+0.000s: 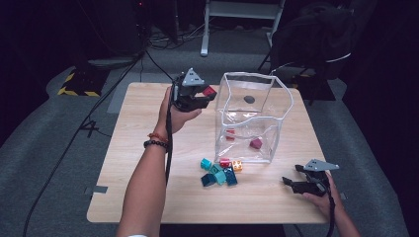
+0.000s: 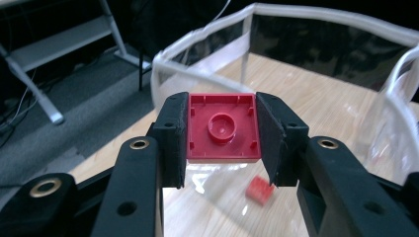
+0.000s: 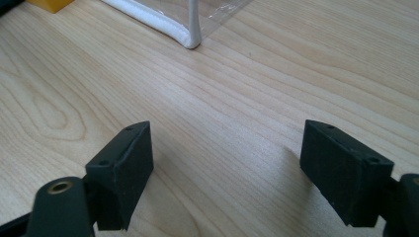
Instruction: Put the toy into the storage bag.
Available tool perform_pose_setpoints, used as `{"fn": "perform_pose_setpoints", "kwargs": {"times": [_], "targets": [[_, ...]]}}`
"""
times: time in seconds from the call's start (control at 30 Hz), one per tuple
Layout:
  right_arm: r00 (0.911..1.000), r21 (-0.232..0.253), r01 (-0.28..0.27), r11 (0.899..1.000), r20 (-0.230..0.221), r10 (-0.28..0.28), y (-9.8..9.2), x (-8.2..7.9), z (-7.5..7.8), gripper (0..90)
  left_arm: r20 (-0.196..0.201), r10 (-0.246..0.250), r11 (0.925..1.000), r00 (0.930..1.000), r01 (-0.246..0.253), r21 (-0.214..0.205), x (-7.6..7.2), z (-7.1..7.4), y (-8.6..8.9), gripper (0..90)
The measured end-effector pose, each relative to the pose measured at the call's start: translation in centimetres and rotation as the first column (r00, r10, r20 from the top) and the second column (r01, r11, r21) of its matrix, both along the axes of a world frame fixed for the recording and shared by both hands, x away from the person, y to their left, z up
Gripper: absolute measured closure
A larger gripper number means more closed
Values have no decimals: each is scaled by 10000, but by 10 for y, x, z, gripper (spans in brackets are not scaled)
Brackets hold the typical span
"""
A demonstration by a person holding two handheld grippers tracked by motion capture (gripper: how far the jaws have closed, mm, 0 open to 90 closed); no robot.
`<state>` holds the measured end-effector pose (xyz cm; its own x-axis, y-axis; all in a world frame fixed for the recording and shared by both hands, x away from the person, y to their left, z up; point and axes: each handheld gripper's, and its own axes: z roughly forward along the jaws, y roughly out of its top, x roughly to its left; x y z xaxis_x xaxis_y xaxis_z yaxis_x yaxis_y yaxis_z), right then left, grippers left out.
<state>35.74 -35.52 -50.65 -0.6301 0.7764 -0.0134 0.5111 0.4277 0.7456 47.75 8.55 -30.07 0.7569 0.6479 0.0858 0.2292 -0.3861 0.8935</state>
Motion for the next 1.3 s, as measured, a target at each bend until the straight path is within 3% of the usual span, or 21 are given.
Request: {"fn": "perform_pose_setpoints", "kwargs": {"times": [0.37,0.67,0.97,1.3], "targets": [[10000,0,-1,10000,1,1,0,0,0,210,370,-855,9961,9957,846,241,-1,25,-47,590],[10000,-4,-43,10000,11,43,0,0,0,211,335,-1577,9856,9869,1551,679,0,27,-86,590],[10000,11,-80,10000,-5,80,0,0,0,211,214,-1867,9789,9822,1841,889,2,22,-106,590],[10000,7,-95,10000,-9,95,0,0,0,211,135,-1747,9809,9845,1728,893,4,15,-113,589]]}}
